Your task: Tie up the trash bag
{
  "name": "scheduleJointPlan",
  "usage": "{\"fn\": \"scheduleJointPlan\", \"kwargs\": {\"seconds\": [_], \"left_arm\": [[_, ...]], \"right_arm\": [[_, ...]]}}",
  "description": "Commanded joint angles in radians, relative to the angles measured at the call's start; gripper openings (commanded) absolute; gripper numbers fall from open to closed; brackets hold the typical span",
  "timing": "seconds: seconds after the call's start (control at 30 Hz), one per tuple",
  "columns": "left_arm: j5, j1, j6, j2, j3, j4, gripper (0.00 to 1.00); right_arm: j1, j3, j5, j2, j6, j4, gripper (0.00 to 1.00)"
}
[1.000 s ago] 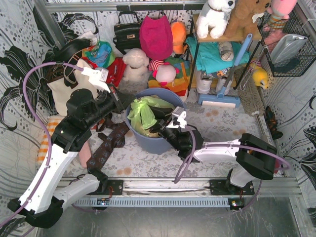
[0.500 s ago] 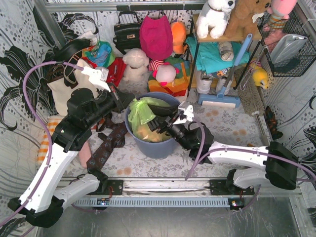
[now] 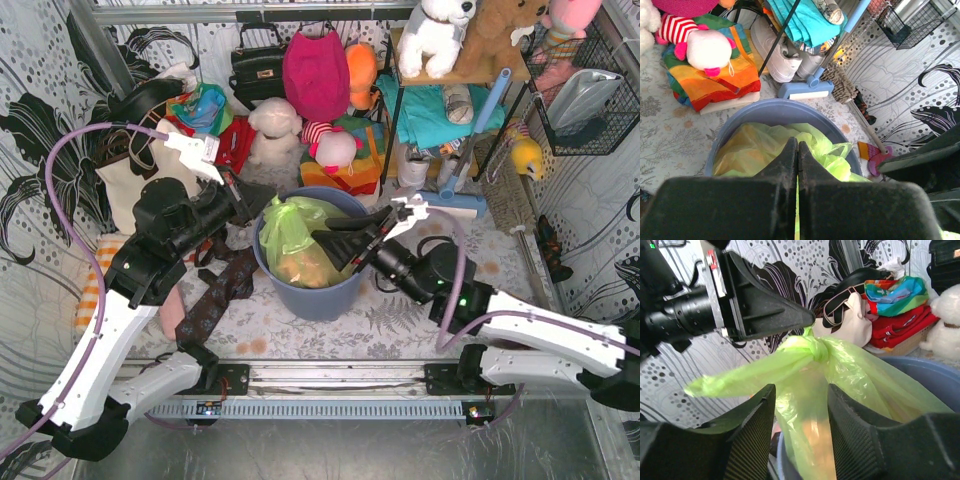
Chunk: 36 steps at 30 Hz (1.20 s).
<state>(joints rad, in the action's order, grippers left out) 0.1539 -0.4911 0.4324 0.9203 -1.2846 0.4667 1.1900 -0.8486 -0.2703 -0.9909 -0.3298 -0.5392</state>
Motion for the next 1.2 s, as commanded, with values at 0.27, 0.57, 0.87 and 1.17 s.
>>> {"fn": "scheduleJointPlan", "kwargs": {"seconds": [0.27,0.57,0.87,1.17], "left_arm": [[0.056,-0.004,-0.003,0.003,-0.006,-0.101,0.00],[0.078,-0.004,0.018,-0.013,0.012,-0.128,0.00],[0.088,-0.003,0.019,-0.019,0.022,-0.141,0.00],[0.030,-0.004,-0.011,-0.004,-0.016,-0.142,0.00]], "right_arm": [[0.007,-0.436,0.011,-0.058,-0.519,0.724,0.64],[0.007,-0.446,0.089,-0.128,-0.612,0.653,0.64],[0.007,-0.459,0.148,-0.185,-0.627,0.608,0.36],[0.006,-0.467,0.058,-0.114,-0.565,0.711,0.00]]}}
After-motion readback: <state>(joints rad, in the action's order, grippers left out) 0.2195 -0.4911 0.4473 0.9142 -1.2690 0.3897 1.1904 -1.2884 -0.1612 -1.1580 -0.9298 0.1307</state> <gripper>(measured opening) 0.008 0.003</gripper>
